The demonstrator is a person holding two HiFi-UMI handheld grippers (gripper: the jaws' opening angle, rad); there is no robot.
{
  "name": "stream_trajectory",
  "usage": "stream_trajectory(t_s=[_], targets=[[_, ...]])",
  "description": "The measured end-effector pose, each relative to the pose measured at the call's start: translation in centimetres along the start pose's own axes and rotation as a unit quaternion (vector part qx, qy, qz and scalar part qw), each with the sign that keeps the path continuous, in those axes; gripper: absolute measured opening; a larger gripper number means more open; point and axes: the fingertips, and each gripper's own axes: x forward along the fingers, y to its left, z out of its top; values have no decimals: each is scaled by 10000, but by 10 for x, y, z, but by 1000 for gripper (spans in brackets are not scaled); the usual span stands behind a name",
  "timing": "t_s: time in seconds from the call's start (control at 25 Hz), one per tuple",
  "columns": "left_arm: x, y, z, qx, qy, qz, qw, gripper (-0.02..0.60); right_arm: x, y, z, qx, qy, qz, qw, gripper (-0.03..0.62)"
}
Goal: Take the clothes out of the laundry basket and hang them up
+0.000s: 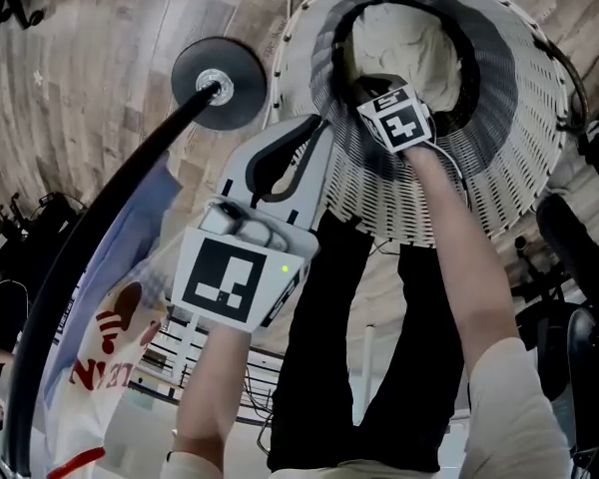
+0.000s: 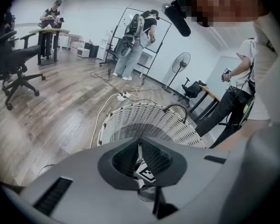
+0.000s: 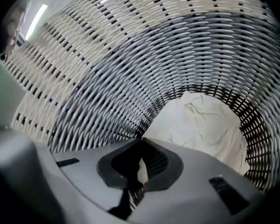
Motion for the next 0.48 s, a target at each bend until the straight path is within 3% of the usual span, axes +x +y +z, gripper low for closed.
stream_trajectory(t_s=[0.48], targets=[[-29,-32,31,-68,-370,55,9993,38,-90,18,10,17,-65,235,9997,6]])
